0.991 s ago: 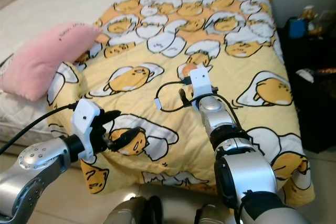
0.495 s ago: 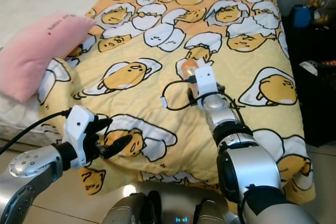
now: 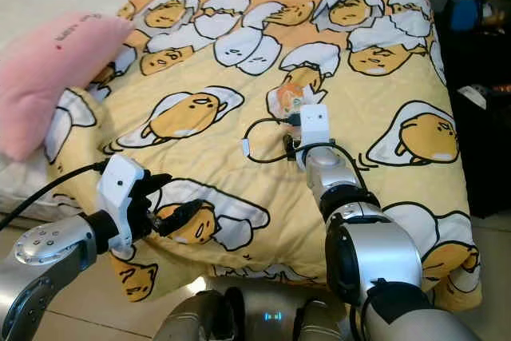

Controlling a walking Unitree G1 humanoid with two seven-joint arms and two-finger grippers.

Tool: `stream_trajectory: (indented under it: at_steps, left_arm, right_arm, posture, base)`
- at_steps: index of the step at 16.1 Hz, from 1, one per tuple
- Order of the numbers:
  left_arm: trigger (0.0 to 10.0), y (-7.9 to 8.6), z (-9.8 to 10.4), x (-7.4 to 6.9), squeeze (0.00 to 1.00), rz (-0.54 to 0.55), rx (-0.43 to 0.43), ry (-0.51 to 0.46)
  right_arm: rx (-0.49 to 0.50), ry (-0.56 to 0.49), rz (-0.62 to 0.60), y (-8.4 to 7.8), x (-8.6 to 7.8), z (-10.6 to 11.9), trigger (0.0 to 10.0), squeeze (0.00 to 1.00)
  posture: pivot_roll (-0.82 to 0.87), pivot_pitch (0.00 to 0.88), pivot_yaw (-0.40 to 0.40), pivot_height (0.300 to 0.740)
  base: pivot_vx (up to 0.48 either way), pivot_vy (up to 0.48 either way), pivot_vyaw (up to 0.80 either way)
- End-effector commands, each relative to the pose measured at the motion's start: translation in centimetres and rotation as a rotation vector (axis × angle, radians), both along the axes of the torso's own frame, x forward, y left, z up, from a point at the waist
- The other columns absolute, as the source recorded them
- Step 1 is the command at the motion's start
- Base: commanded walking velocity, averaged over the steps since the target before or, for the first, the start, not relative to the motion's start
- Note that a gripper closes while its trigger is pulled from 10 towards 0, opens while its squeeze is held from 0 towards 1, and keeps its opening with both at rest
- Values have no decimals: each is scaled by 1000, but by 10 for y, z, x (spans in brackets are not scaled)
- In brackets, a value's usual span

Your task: Clean up the room

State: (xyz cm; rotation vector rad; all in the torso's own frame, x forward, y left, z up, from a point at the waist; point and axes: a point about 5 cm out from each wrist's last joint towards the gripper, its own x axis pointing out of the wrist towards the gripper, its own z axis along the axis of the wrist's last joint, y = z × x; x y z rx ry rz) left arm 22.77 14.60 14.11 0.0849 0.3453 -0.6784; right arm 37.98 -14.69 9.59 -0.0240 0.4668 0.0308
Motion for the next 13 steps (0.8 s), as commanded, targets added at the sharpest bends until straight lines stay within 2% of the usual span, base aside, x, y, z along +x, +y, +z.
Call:
stream_trajectory:
  at_steps: [1, 5, 9, 11, 13]
  left_arm:
    - [10000, -2, -4, 0, 0, -9, -1, 12]
    - [10000, -8, -6, 0, 0, -28, -4, 8]
    - [10000, -17, -12, 4, 0, -40, -19, 10]
    - [10000, -21, -14, 11, 0, -48, -24, 1]
    - [10000, -29, -15, 27, 0, -39, -19, -66]
  right_arm:
    - [51, 42, -6, 6, -4, -8, 0, 0]
    - [56, 21, -15, 5, -3, -5, 0, 0]
    - [0, -70, -23, 1, 5, 10, 0, 16]
    - [-42, -159, -46, -5, 11, 25, 0, 55]
    - [-159, -333, -154, -30, 13, 42, 0, 24]
  posture:
    - [130, 158, 129, 735]
    - [126, 151, 118, 735]
    - [96, 132, 109, 735]
    - [65, 105, 103, 735]
    - [2, 50, 93, 735]
  base:
    - [0, 0, 0]
    - [0, 0, 0]
    - [0, 0, 0]
    - [0, 0, 0]
    - [0, 0, 0]
